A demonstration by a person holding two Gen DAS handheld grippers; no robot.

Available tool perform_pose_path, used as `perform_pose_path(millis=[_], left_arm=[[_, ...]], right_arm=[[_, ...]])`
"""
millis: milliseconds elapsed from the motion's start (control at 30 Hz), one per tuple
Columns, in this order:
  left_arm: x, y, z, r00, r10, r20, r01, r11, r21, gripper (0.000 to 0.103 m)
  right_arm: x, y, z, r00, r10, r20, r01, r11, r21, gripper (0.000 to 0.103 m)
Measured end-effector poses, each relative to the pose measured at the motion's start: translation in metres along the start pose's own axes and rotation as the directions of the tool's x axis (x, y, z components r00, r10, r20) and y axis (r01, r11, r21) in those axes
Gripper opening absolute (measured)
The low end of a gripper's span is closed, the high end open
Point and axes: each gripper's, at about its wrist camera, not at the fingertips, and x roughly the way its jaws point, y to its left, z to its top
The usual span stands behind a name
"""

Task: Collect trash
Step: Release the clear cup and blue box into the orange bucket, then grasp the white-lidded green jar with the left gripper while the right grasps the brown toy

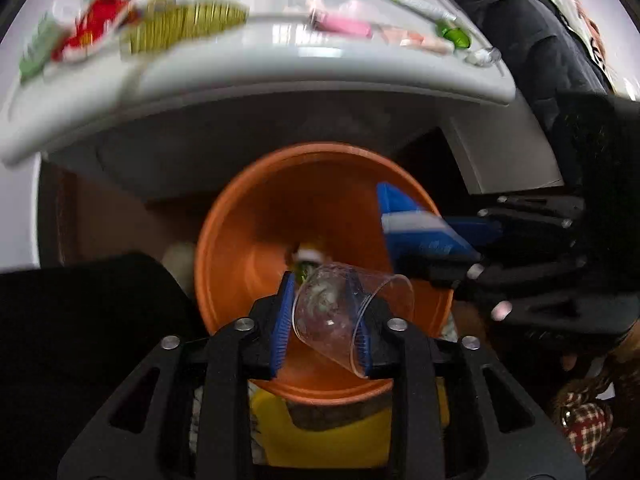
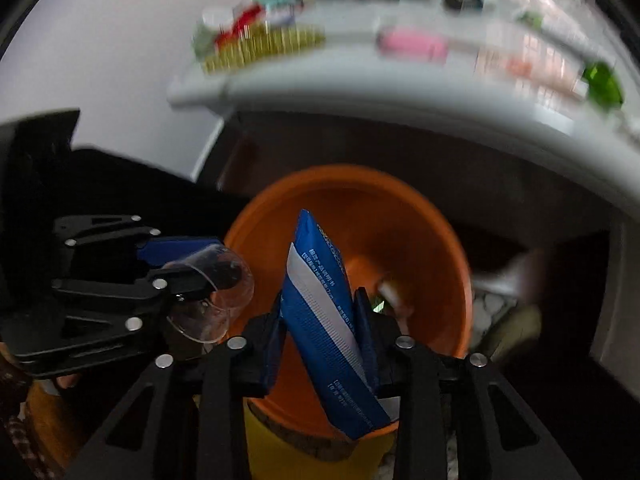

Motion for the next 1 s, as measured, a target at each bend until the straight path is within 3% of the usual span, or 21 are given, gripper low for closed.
perform_pose_path(millis=[67, 100, 233, 300, 367, 433, 467, 500, 567, 633, 667, 733, 900, 933, 1000], left_arm=[[-0.002, 0.004, 0.000, 0.999, 0.050, -0.001, -0.050, 0.999, -0.018, 0.062], [-0.005, 0.007, 0.001, 0.998, 0.060, 0.012, -0.059, 0.998, -0.030, 0.066], [-0.023, 0.028, 0.007, 0.997, 0.024, 0.071, -0.017, 0.994, -0.104, 0.066], [-0.042, 0.040, 0.018, 0.991, 0.017, 0.136, -0.002, 0.994, -0.111, 0.066], [-0.076, 0.060, 0.039, 0.971, 0.055, 0.232, -0.041, 0.997, -0.065, 0.066], [-0.112, 0.081, 0.060, 0.935, 0.094, 0.342, -0.094, 0.995, -0.017, 0.068], [-0.132, 0.095, 0.072, 0.923, 0.074, 0.379, -0.085, 0.996, 0.011, 0.069], [-0.147, 0.105, 0.084, 0.912, 0.067, 0.404, -0.093, 0.995, 0.045, 0.072], [-0.162, 0.123, 0.105, 0.908, 0.080, 0.411, -0.147, 0.980, 0.134, 0.080], [-0.160, 0.141, 0.122, 0.891, 0.161, 0.425, -0.268, 0.942, 0.204, 0.080], [-0.150, 0.152, 0.128, 0.894, 0.200, 0.400, -0.315, 0.916, 0.247, 0.080], [-0.132, 0.172, 0.139, 0.896, 0.237, 0.375, -0.351, 0.895, 0.274, 0.080], [-0.094, 0.198, 0.152, 0.934, 0.149, 0.324, -0.272, 0.887, 0.374, 0.080], [-0.084, 0.199, 0.153, 0.938, 0.149, 0.314, -0.273, 0.875, 0.400, 0.080], [-0.077, 0.200, 0.159, 0.924, 0.163, 0.346, -0.308, 0.853, 0.422, 0.080]], right_arm=[[0.003, -0.005, -0.001, 0.999, -0.036, -0.003, 0.036, 0.999, 0.020, 0.055], [0.002, -0.008, 0.001, 0.999, -0.049, -0.004, 0.049, 0.998, 0.031, 0.069], [-0.016, -0.022, 0.004, 0.995, -0.074, 0.068, 0.069, 0.995, 0.070, 0.073], [-0.028, -0.027, 0.008, 0.991, -0.075, 0.113, 0.064, 0.993, 0.094, 0.077], [-0.042, -0.035, 0.012, 0.985, -0.048, 0.164, 0.027, 0.991, 0.129, 0.078], [-0.050, -0.038, 0.019, 0.980, -0.037, 0.193, 0.009, 0.990, 0.142, 0.078], [-0.056, -0.040, 0.023, 0.976, -0.036, 0.213, 0.004, 0.989, 0.149, 0.078], [-0.060, -0.044, 0.027, 0.974, -0.039, 0.225, 0.004, 0.988, 0.153, 0.078], [-0.067, -0.044, 0.032, 0.970, -0.048, 0.239, 0.009, 0.987, 0.164, 0.080], [-0.069, -0.044, 0.037, 0.969, -0.056, 0.242, 0.014, 0.985, 0.172, 0.080], [-0.067, -0.044, 0.039, 0.970, -0.058, 0.237, 0.016, 0.984, 0.175, 0.080], [-0.063, -0.044, 0.042, 0.970, -0.067, 0.234, 0.026, 0.984, 0.176, 0.080], [-0.051, -0.049, 0.048, 0.974, -0.095, 0.204, 0.054, 0.978, 0.200, 0.080], [-0.050, -0.051, 0.049, 0.975, -0.094, 0.201, 0.051, 0.976, 0.212, 0.080], [-0.047, -0.055, 0.053, 0.977, -0.084, 0.195, 0.037, 0.972, 0.233, 0.080]])
